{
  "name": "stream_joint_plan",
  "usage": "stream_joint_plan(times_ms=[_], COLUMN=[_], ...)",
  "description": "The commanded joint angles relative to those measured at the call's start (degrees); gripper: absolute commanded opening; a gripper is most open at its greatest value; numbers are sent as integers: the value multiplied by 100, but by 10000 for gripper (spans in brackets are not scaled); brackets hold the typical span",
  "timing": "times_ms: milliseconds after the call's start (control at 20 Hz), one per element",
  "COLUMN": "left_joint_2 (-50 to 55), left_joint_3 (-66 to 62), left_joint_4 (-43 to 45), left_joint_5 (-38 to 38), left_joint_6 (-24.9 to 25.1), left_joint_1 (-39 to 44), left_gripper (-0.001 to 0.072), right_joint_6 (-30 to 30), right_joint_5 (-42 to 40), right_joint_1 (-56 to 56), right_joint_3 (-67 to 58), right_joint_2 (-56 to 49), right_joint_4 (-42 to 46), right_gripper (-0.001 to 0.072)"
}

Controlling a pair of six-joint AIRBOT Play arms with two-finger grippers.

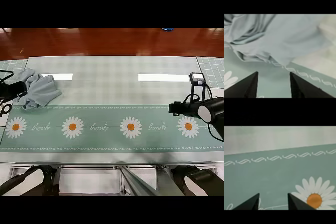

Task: Fold the shirts.

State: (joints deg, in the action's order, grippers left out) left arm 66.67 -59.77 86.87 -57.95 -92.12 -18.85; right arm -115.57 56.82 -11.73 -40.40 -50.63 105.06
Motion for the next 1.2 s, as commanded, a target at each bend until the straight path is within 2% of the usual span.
stream_joint_plan(times_ms=[0,250,350,450,500,550,600,800,950,1000,1150], left_joint_2=[826,1665,2024,2317,2420,2476,2492,2170,1333,1019,68], left_joint_3=[55,35,-188,-479,-629,-774,-909,-1871,-2422,-2507,-2540], left_joint_4=[-1082,-1064,-1064,-1062,-1060,-1060,-1067,-1113,-1425,-1650,-2861], left_joint_5=[533,1620,1652,1504,1351,1147,984,22,-160,-146,35], left_joint_6=[468,472,494,826,857,863,944,940,940,953,1480], left_joint_1=[-863,-715,-551,-323,-216,-138,-70,20,20,20,55], left_gripper=[509,505,504,499,428,183,15,15,15,15,15], right_joint_6=[-31,-35,-35,-33,-31,-28,-11,120,323,365,522], right_joint_5=[-420,-503,-503,-505,-505,-507,-505,-107,308,389,227], right_joint_1=[9,11,11,11,11,11,11,11,11,9,7], right_joint_3=[278,273,273,273,273,273,267,-181,-739,-885,-984], right_joint_2=[81,81,81,81,81,81,81,87,87,87,352], right_joint_4=[-157,-319,-472,-592,-640,-697,-730,-721,-726,-743,-1071], right_gripper=[414,411,411,410,410,410,410,410,410,410,410])
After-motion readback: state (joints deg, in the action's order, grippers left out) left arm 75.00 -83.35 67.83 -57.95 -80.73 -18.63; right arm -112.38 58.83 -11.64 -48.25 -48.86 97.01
